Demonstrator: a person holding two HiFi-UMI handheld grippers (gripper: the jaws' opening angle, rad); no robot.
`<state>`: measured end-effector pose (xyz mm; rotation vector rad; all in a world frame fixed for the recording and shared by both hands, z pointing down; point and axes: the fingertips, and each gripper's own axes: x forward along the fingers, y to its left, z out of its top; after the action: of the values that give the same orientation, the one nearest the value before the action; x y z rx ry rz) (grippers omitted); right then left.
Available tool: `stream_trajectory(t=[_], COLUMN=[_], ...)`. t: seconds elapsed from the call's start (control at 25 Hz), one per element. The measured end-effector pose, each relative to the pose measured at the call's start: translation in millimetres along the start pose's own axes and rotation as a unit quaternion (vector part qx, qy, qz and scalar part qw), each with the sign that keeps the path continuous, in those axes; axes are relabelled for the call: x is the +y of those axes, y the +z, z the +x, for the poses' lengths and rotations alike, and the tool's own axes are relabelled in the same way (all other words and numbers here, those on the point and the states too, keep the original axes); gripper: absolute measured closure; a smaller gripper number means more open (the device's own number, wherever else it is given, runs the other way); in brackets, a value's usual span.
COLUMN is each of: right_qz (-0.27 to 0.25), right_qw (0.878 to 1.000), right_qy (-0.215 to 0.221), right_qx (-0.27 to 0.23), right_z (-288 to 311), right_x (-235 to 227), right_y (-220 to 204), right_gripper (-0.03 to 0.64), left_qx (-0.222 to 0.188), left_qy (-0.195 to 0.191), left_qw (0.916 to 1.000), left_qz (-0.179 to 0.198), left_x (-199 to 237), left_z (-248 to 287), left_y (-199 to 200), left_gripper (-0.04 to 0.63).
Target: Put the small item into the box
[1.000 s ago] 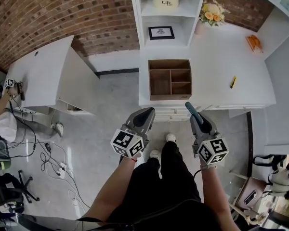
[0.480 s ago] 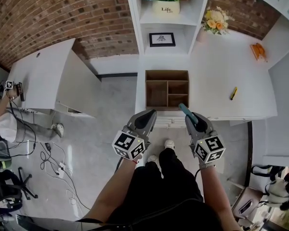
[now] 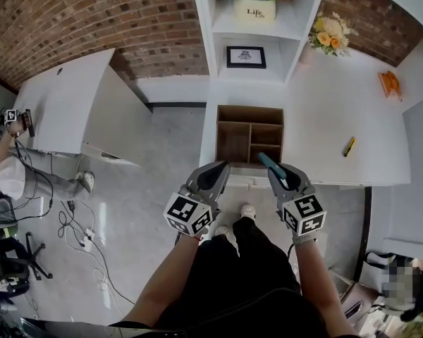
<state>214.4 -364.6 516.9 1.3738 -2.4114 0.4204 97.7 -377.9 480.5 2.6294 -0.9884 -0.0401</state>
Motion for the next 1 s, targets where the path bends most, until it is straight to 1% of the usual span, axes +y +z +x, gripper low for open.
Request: stream_trajectory(t=[0.28, 0.56, 0.68, 1.0], right_qz=[-0.030, -0.020, -0.039, -0.086], right_qw=[0.997, 0.992, 0.989, 0.981], right_qy=[0.019, 0.036, 0.036, 0.053], right_qx=[0.067, 0.119, 0.138, 0.168], right_z=[21.1, 32.5, 35.5, 40.5], right_x=[-1.9, -4.8, -4.4, 0.4], right_y=[-3.6, -5.2, -9.3, -10.0], right_gripper=[0.541, 0.540, 0.539, 0.537], left_qx=[-0.002, -0.008, -0.006, -0.003], left_qy=[0.005, 0.002, 0.006, 0.011], left_qw=[1.0000, 1.0000, 1.0000, 0.9999], left_qz=[-0.003, -0.002, -0.004, -0.011], left_x=[7.7, 9.2, 11.1, 13.3], left_z=[7.5, 15.5, 15.9, 16.1], left_y=[1.6, 7.9, 7.3, 4.0], left_gripper=[0.592, 0.592, 0.592, 0.592])
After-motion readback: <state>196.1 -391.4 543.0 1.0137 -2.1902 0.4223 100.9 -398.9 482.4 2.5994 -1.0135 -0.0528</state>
